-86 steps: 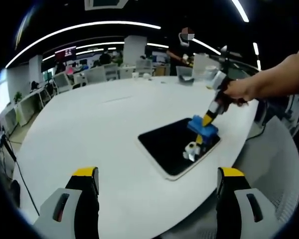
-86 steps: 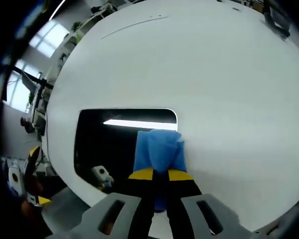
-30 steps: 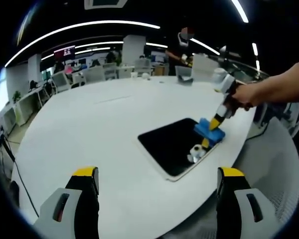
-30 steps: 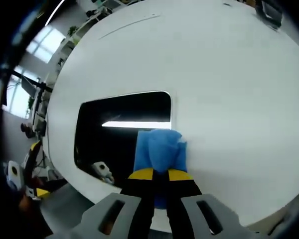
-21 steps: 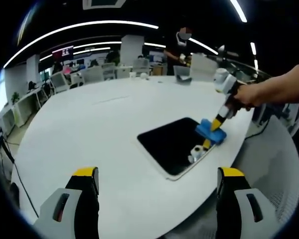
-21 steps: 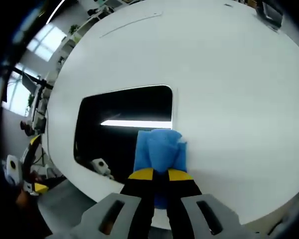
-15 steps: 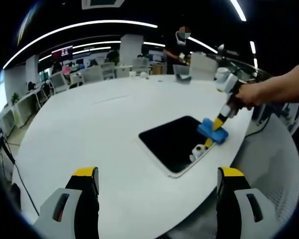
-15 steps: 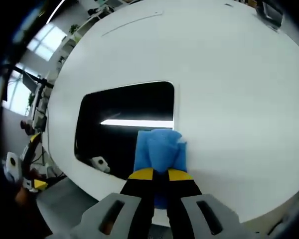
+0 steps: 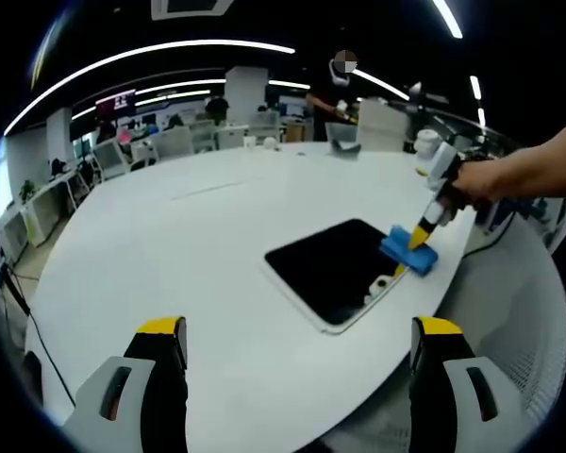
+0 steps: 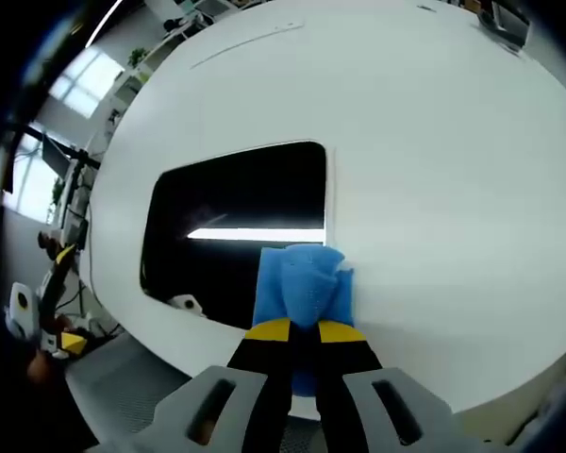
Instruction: Wipe the mirror surface with the cleaning cloth until all visible marks leave the cleaned area.
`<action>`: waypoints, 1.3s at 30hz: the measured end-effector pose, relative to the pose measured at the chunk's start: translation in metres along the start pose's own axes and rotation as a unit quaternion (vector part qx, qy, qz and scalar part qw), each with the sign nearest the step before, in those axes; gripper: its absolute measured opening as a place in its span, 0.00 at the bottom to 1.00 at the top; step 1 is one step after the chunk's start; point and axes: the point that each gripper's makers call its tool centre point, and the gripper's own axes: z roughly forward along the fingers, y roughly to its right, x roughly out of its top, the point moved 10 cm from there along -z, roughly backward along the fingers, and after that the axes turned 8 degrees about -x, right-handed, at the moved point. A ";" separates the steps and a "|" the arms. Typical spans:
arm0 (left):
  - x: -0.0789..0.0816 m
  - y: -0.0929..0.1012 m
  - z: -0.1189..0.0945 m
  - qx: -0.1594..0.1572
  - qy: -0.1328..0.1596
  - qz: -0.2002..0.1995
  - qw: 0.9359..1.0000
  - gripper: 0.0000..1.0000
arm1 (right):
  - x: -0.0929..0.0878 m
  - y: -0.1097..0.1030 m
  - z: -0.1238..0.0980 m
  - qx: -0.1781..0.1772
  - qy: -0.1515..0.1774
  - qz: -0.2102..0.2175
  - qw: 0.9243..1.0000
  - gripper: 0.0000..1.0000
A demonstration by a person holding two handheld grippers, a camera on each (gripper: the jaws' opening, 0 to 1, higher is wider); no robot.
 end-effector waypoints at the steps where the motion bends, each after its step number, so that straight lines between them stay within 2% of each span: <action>1: 0.000 0.000 0.000 0.000 0.000 0.001 1.000 0.99 | 0.000 0.000 0.000 -0.001 0.000 0.000 1.000 0.03; 11: -0.003 -0.005 -0.003 0.000 0.003 -0.003 1.000 0.99 | -0.008 -0.003 -0.003 -0.006 0.001 0.001 1.000 0.03; 27: -0.005 -0.005 -0.004 -0.002 0.004 -0.007 1.000 0.99 | -0.007 -0.004 0.000 -0.011 0.009 0.001 1.000 0.03; 39: -0.007 -0.008 -0.006 -0.003 0.005 -0.010 1.000 0.99 | -0.008 -0.017 0.002 -0.008 0.011 0.006 1.000 0.03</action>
